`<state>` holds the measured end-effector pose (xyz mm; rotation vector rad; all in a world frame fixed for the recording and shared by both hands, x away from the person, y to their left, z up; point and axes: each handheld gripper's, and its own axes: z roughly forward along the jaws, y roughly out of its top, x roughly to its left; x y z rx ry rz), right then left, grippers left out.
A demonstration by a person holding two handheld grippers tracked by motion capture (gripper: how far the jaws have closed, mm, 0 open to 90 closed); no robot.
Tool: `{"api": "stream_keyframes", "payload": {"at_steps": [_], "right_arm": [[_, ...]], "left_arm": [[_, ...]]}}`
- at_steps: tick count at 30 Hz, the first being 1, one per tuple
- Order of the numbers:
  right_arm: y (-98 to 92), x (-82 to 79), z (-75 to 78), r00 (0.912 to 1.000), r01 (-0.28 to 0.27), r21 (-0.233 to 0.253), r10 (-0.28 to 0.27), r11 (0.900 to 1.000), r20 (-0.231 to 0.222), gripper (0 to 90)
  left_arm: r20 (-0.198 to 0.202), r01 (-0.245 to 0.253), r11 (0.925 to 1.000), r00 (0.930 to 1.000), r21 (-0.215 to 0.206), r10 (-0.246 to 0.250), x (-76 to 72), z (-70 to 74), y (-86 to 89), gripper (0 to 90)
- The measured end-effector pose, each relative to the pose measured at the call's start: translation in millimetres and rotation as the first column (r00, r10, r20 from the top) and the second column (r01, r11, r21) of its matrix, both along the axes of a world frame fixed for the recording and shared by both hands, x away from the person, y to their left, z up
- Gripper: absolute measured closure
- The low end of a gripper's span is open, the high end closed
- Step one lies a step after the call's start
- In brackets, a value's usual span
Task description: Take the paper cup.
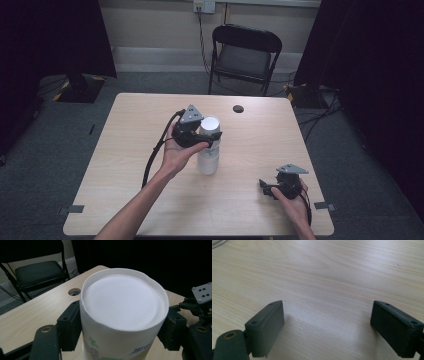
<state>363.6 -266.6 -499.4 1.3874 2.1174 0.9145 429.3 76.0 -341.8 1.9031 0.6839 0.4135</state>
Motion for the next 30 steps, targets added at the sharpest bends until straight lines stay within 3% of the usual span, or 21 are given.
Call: {"api": "stream_keyframes", "payload": {"at_steps": [5,11,19,30], "right_arm": [[0.0,0.1,0.0,1.0000,0.000,0.000,0.000,1.000,0.000,11.4],[0.1,0.0,0.0,1.0000,0.000,0.000,0.000,1.000,0.000,11.4],[0.0,0.1,0.0,1.0000,0.000,0.000,0.000,1.000,0.000,11.3],[0.0,0.1,0.0,1.0000,0.000,0.000,0.000,1.000,0.000,11.4]], "left_arm": [[0.010,-0.005,1.0000,0.9999,-0.002,0.005,-0.7,4.1,3.1,31.2],[0.053,0.011,0.9999,0.9985,-0.002,-0.011,-8.5,16.7,-1.5,31.3],[0.069,0.008,0.9998,0.9976,-0.017,-0.007,-9.4,23.1,-1.7,31.6],[0.107,0.022,0.9991,0.9941,-0.036,-0.018,-11.3,35.7,11.5,32.0]]}}
